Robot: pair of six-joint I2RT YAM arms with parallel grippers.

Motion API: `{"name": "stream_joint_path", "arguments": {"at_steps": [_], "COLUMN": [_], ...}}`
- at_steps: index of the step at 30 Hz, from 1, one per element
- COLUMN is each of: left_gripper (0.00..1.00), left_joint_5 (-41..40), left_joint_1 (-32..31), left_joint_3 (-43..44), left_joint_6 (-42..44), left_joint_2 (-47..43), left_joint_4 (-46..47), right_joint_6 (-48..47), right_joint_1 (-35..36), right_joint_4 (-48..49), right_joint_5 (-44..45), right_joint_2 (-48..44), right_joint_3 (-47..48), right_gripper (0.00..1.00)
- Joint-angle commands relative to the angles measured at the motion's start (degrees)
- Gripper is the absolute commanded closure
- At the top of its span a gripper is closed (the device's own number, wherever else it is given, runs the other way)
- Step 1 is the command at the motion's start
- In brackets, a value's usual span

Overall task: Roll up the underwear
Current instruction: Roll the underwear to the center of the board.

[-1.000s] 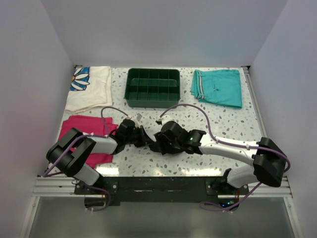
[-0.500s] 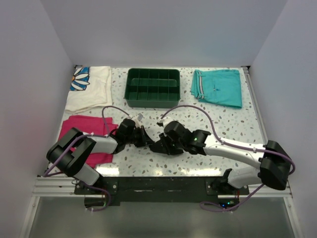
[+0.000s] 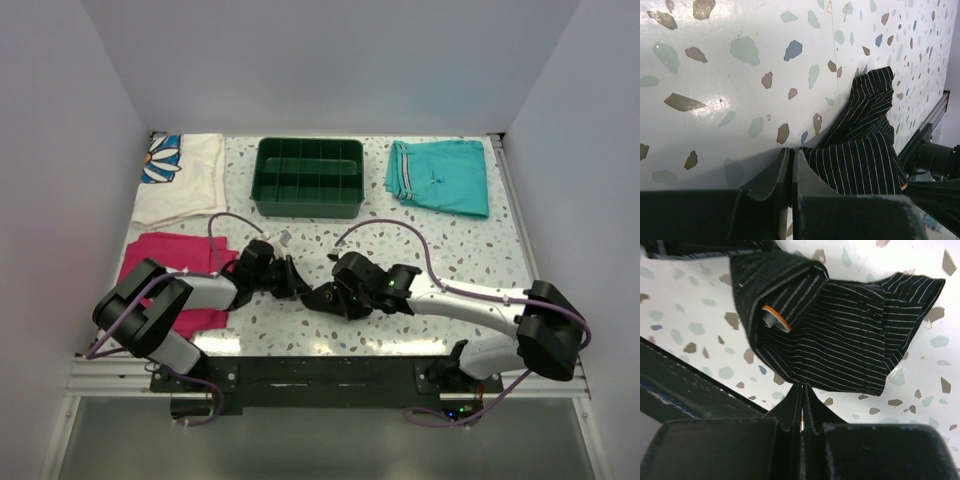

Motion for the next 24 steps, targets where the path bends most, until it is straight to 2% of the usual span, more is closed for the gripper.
{"name": "stream_joint_path", "arguments": {"at_steps": [1, 8, 13, 18, 24], "left_gripper": [0.93, 0.93, 0.93, 0.93, 0.93], "left_joint_5": [1.04, 2.98, 5.43, 9.21, 14.05], "left_joint_1": [-0.41, -0.50, -0.50, -0.59, -1.20], "left_joint_3": [1.20, -0.03, -0.56, -0.12, 1.37], "left_joint_6": [2.29, 3.52, 4.92, 5.45, 7.65], "left_joint_2": [-1.61, -3.28, -2.76, -1.09, 0.94], "left_joint_4": [-0.64, 2.26, 4.63, 7.18, 7.98], "right_joint_6": [4.35, 6.29, 8.66, 10.16, 10.34], "right_joint_1": [0.15, -0.20, -1.33, -3.71, -4.85], "right_joint_4": [0.59, -0.01, -1.33, -3.70, -1.24], "right_joint_5": [-2.09, 2.74, 6.52, 5.82, 4.16], "right_joint_2": [-0.17, 1.32, -0.88, 1.66, 5.27], "right_joint_3": [-0.36, -0.99, -0.02, -0.37, -0.99], "right_gripper": [1.00, 1.00, 1.00, 1.00, 1.00]}}
